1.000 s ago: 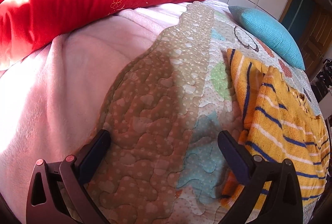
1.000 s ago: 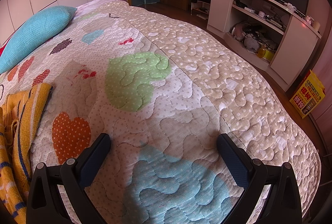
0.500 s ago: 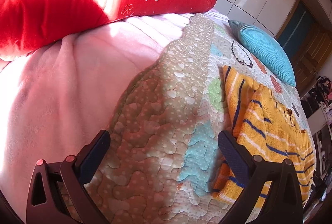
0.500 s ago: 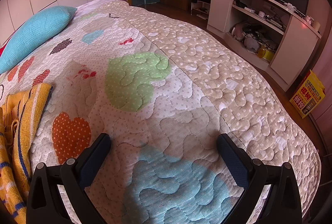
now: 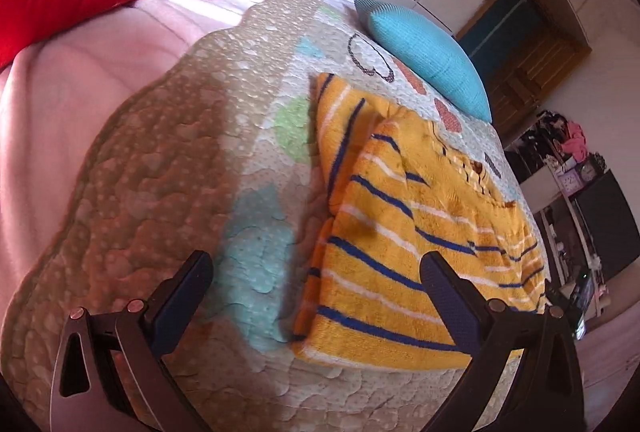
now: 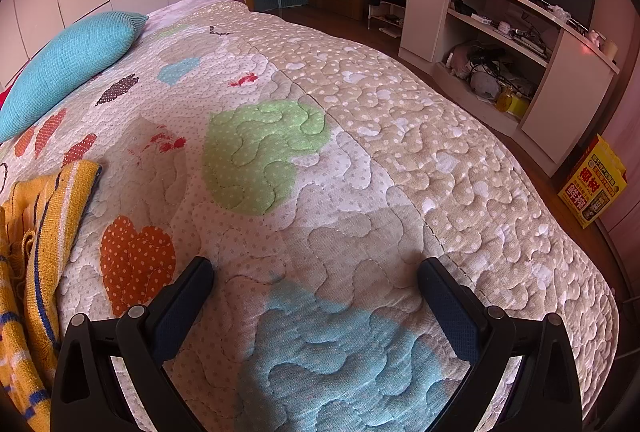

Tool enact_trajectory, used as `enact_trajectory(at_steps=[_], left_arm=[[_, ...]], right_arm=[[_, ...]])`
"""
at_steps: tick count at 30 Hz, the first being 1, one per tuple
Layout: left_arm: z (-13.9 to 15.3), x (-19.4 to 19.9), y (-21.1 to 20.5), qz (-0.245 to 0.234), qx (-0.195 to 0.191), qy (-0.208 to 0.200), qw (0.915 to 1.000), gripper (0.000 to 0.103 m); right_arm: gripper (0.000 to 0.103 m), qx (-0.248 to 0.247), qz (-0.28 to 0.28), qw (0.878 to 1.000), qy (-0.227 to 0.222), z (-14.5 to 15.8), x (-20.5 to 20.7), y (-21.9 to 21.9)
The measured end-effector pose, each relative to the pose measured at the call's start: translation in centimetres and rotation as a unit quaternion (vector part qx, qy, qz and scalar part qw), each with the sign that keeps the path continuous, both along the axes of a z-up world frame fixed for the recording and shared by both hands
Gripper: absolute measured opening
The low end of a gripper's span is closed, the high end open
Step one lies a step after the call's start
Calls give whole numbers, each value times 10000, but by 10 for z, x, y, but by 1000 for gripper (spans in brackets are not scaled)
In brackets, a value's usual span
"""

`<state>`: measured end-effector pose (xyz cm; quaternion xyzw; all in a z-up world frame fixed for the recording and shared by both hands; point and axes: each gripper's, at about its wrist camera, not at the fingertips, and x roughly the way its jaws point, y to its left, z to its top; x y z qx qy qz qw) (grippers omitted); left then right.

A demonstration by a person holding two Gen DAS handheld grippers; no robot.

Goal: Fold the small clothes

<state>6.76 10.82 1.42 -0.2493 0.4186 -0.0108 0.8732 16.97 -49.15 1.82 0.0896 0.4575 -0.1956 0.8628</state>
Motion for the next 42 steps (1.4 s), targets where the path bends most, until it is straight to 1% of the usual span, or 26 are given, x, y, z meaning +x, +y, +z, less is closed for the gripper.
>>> enact_trajectory(at_steps=[2, 6, 8, 10, 11, 12, 13, 14, 15, 17, 19, 20, 22, 24, 27, 28, 29, 30, 31, 32, 35, 37, 38, 39, 41, 42], left_arm=[[-3, 7, -12, -31, 316, 123, 9994, 102], [-7, 29, -19, 62, 439, 363, 9984, 102], [-8, 40, -25, 29, 616, 466, 9970, 102], [-9, 49, -31, -126, 648, 506, 9965, 102], [-8, 51, -33, -228, 628, 509, 9965, 101], [-6, 52, -35, -328, 568, 479, 9967, 80], [-3, 53, -37, -416, 553, 526, 9962, 37], [-1, 57, -38, -565, 393, 641, 9956, 24], [5, 58, -38, -569, 280, 683, 9956, 17], [21, 60, -44, -536, 439, 639, 9955, 16], [40, 62, -57, -517, 591, 576, 9952, 15], [51, 64, -67, -527, 623, 518, 9953, 15], [73, 68, -92, -605, 690, 361, 9951, 14], [93, 76, -127, -777, 762, 172, 9939, 11], [111, 88, -195, -1256, 757, -37, 9892, 9], [111, 92, -220, -1477, 744, -54, 9862, 6], [106, 96, -245, -1730, 695, -25, 9825, 5], [99, 99, -270, -1907, 705, 72, 9791, 5], [91, 101, -294, -2102, 693, 138, 9751, 0], [80, 101, -316, -2313, 666, 223, 9703, 0], [52, 93, -365, -2732, 933, 439, 9564, 0], [45, 81, -379, -2959, 1134, 464, 9473, 0], [47, 71, -378, -3041, 1155, 419, 9447, 0], [54, 61, -374, -3079, 1122, 338, 9442, 0], [70, 40, -356, -3005, 1070, 85, 9477, 2], [78, 30, -344, -2914, 1093, -32, 9503, 9]], right_arm=[[103, -19, -16, 10000, 0, -1, 0, 1], [103, -25, -20, 10000, 20, -1, 2, 1], [103, 156, 29, 9998, 131, 0, 3, -3], [103, 492, 54, 9983, 322, 0, 6, -9], [103, 548, 151, 9979, 321, 2, 5, -10], [103, 550, 252, 9976, 343, 4, 4, -9], [101, 535, 274, 9979, 248, 7, -1, -8], [94, 543, 218, 9983, -28, 14, -11, -7], [90, 650, 224, 9968, -409, 20, -23, -5], [90, 984, 395, 9891, -1022, 29, -44, 2], [89, 1144, 638, 9813, -1414, 34, -57, 11], [89, 1126, 752, 9791, -1515, 36, -60, 16], [89, 1091, 918, 9772, -1574, 39, -61, 23], [89, 1233, 1032, 9741, -1589, 39, -60, 22], [88, 1486, 856, 9720, -1606, 34, -61, 7], [88, 1561, 768, 9715, -1608, 32, -63, 2], [87, 1657, 714, 9707, -1587, 29, -64, -5], [86, 1753, 688, 9697, -1554, 27, -65, -10], [86, 1832, 670, 9687, -1537, 26, -67, -14], [86, 1899, 660, 9674, -1541, 25, -68, -16], [86, 2030, 745, 9644, -1523, 25, -69, -18], [86, 2108, 847, 9613, -1560, 26, -70, -16], [86, 2169, 918, 9588, -1587, 26, -69, -14], [86, 2248, 997, 9556, -1621, 28, -70, -11], [86, 2435, 1221, 9470, -1704, 31, -70, -3], [86, 2513, 1363, 9422, -1749, 33, -71, 4]])
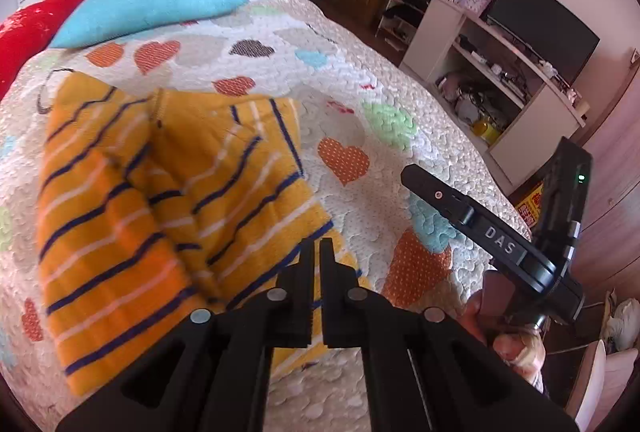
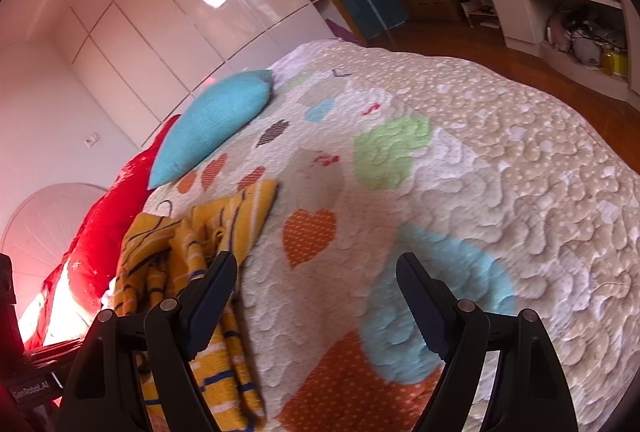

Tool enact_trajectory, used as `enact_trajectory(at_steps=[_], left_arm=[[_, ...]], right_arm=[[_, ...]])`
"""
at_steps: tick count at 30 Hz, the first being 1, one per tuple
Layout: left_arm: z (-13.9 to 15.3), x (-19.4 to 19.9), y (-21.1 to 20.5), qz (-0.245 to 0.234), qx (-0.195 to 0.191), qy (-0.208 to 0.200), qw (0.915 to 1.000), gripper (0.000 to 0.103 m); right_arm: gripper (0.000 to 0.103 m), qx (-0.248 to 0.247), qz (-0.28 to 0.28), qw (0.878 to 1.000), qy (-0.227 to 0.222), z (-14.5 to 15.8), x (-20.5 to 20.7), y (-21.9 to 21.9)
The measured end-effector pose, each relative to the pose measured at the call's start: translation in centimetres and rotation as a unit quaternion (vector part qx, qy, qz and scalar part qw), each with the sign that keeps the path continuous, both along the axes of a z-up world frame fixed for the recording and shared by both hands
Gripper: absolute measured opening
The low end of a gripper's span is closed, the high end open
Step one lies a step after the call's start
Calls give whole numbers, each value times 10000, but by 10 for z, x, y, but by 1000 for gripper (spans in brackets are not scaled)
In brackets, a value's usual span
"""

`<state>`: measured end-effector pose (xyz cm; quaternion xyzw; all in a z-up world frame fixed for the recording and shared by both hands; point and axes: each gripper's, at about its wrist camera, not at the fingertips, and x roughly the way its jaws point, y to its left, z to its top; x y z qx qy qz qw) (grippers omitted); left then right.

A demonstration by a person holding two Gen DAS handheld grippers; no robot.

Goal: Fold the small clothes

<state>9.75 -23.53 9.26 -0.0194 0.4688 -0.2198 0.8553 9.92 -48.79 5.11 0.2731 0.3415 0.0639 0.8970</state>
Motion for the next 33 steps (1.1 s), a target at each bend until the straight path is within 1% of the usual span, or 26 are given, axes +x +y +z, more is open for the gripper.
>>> enact_trajectory(at_steps=[1, 2, 3, 4, 5, 6, 7, 9, 12, 14, 16, 17, 18, 19, 20, 21, 23, 25, 27, 29, 30, 31, 33], left_arm=[[9, -11, 14, 114, 16, -151, 9998, 28], [17, -21, 27, 267, 60, -338, 9991, 42], [23, -32, 43, 487, 148, -540, 9972, 67], [27, -44, 59, 731, 279, -753, 9941, 73], [30, -53, 73, 914, 436, -924, 9906, 73], [30, -62, 86, 1028, 597, -1006, 9878, 74], [29, -70, 97, 1122, 723, -1015, 9858, 74], [25, -81, 118, 1301, 817, -939, 9837, 74], [14, -93, 145, 1521, 730, -764, 9827, 74], [9, -98, 162, 1711, 605, -644, 9813, 74], [3, -98, 173, 1859, 464, -514, 9801, 74], [0, -98, 177, 1920, 407, -453, 9795, 74], [-2, -98, 181, 1975, 376, -400, 9788, 74], [-3, -97, 183, 2014, 371, -361, 9781, 74], [-4, -97, 184, 2034, 379, -342, 9778, 74], [-5, -98, 184, 2048, 396, -335, 9774, 74], [-4, -97, 181, 2040, 423, -361, 9774, 74], [-3, -95, 176, 1995, 460, -385, 9781, 74], [-5, -92, 169, 1927, 465, -370, 9795, 74], [-8, -89, 161, 1853, 461, -329, 9810, 74], [-10, -87, 157, 1809, 470, -296, 9819, 74], [-14, -85, 152, 1762, 489, -248, 9828, 74], [-21, -79, 141, 1673, 539, -100, 9844, 74]], right_arm=[[86, 45, 161, 9998, -78, 3, -1, 8], [86, 80, 367, 9992, -156, 7, -2, 18], [87, 132, 605, 9978, -238, 11, -2, 29], [87, 229, 859, 9956, -299, 14, -1, 41], [87, 352, 1118, 9926, -304, 16, 3, 54], [87, 437, 1378, 9891, -291, 20, 8, 69], [87, 459, 1641, 9850, -288, 23, 14, 85], [87, 323, 2048, 9781, -201, 25, 29, 118], [87, -184, 2250, 9740, 178, 16, 59, 164], [87, -299, 2306, 9717, 418, 8, 76, 187], [85, -320, 2393, 9695, 415, 6, 86, 206], [60, -282, 2500, 9669, 434, 5, 91, 214], [17, -187, 2682, 9616, 559, 4, 96, 224], [18, -78, 2807, 9572, 702, 2, 99, 229], [18, -26, 2760, 9589, 655, 6, 97, 229], [17, -8, 2738, 9604, 513, 13, 94, 227], [17, 82, 2597, 9651, 336, 28, 83, 212], [17, 78, 2343, 9720, 160, 41, 72, 189], [17, 22, 2010, 9795, 90, 47, 63, 160], [17, -70, 1737, 9847, 139, 42, 56, 131], [17, -183, 1627, 9862, 245, 34, 55, 120], [17, -275, 1556, 9867, 384, 23, 53, 110], [18, -275, 1521, 9861, 612, -1, 49, 94]])
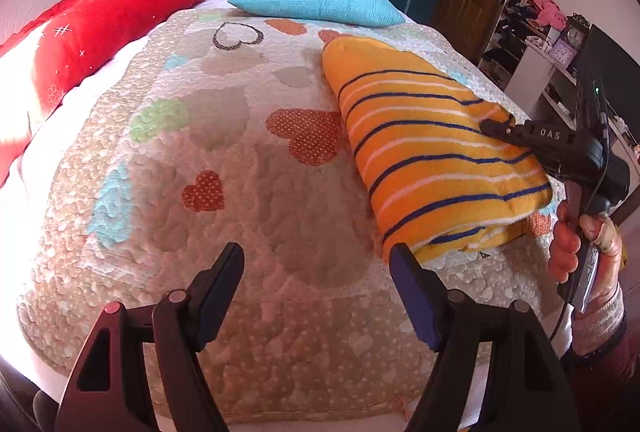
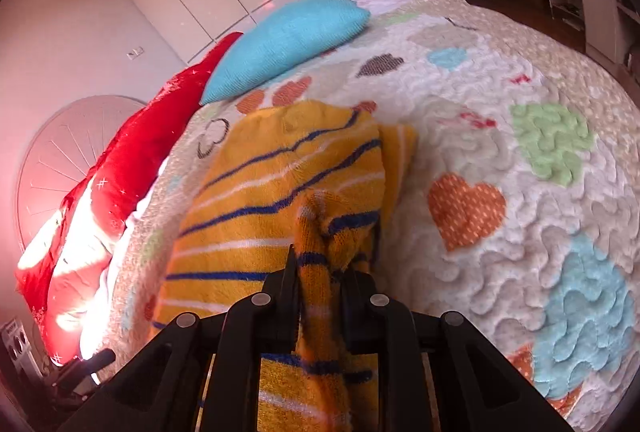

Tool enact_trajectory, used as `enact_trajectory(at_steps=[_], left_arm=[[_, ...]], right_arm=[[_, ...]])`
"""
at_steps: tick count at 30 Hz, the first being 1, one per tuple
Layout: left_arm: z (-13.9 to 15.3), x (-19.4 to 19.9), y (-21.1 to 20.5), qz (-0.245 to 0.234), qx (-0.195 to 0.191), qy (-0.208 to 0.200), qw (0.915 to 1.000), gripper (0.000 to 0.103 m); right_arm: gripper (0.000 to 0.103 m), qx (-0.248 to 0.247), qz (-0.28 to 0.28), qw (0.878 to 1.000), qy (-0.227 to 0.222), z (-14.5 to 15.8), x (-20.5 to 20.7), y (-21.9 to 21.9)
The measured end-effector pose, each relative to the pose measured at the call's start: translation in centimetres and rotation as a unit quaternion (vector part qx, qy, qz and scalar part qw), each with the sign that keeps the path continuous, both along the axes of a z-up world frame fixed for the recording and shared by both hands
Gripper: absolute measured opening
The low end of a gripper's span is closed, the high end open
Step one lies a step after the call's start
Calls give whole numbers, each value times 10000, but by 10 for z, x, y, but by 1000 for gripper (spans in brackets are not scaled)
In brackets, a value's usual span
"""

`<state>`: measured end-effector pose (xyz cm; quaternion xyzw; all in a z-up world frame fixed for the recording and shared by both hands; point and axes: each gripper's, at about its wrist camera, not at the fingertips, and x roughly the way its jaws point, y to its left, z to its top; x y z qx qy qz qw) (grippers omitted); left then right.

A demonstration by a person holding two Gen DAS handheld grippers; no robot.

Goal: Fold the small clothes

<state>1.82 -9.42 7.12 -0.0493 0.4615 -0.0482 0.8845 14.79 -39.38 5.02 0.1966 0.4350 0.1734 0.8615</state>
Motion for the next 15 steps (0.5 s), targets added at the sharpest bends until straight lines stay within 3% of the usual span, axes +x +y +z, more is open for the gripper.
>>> enact_trajectory(at_steps=[5, 9, 12, 15], left_arm=[[-4, 10, -24, -61, 66, 225, 9997, 74], [6, 15, -41, -67, 283, 55, 9996, 74], [10, 21, -54, -26, 714, -98, 9974, 74], [3, 31, -68, 22, 1422, -164, 9897, 74]], right_arm=[[18, 75, -75, 9999, -121, -9, -18, -16], [19, -428, -18, 9986, -313, -1, -27, -9], [23, -557, -130, 9966, -595, 10, -37, -13], [29, -623, -304, 9936, -886, 24, -44, -20]])
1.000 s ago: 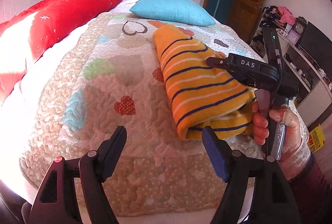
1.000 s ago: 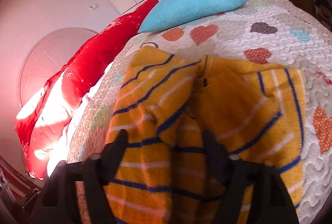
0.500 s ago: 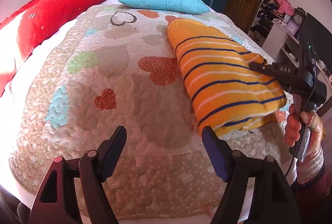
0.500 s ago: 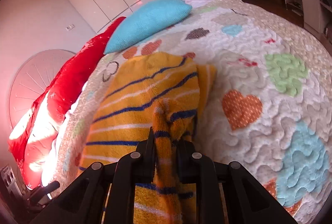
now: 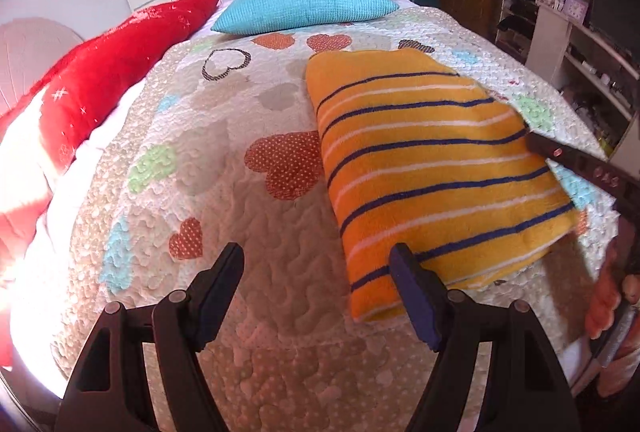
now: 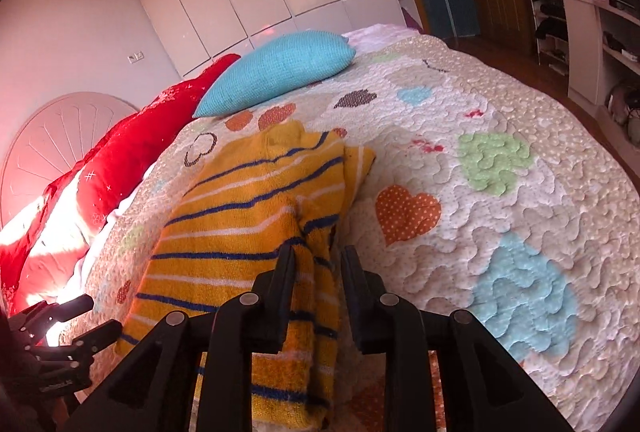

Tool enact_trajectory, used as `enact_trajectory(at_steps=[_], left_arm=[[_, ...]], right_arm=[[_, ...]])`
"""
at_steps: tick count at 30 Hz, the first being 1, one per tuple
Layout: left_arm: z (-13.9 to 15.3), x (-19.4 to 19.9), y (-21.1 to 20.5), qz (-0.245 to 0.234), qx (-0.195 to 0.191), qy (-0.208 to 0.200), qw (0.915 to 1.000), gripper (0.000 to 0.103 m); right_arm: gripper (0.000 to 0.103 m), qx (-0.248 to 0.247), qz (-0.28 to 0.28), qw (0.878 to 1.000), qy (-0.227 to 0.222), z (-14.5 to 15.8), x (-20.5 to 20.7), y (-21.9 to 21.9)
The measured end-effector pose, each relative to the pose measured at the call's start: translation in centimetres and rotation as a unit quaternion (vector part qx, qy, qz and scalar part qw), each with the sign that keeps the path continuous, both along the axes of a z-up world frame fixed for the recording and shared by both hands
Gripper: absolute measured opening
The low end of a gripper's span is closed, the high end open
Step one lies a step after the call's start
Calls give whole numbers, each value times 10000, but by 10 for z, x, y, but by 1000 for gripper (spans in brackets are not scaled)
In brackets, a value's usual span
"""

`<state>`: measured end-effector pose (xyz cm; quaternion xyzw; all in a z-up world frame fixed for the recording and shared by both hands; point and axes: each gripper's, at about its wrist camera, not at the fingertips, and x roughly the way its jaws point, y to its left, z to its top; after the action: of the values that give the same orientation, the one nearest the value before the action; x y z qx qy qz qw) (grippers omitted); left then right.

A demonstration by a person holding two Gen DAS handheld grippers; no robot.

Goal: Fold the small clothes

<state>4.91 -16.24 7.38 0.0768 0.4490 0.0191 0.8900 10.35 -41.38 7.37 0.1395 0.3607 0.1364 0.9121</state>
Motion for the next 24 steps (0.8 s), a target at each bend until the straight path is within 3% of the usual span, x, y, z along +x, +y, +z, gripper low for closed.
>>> enact_trajectory(at_steps=[2, 4, 8, 12, 24], left_arm=[[-13, 7, -9, 15, 551, 166, 9983, 74], [-26, 10, -15, -61, 850, 369, 9957, 74], [-26, 1, -24, -177, 1292, 195, 9913, 74], [-21, -1, -23, -260, 1355, 151, 9903, 74], [-10, -11, -17, -291, 1266, 94, 9915, 74]], right_arm=[[31, -111, -99, 9998, -115, 3, -3, 1], [34, -236, -133, 9996, -87, 1, -1, 3], [37, -385, -205, 9990, 8, -7, 3, 5], [46, -440, -311, 9985, -56, -7, 3, 1], [58, -288, -436, 9986, -29, -7, 4, -8]])
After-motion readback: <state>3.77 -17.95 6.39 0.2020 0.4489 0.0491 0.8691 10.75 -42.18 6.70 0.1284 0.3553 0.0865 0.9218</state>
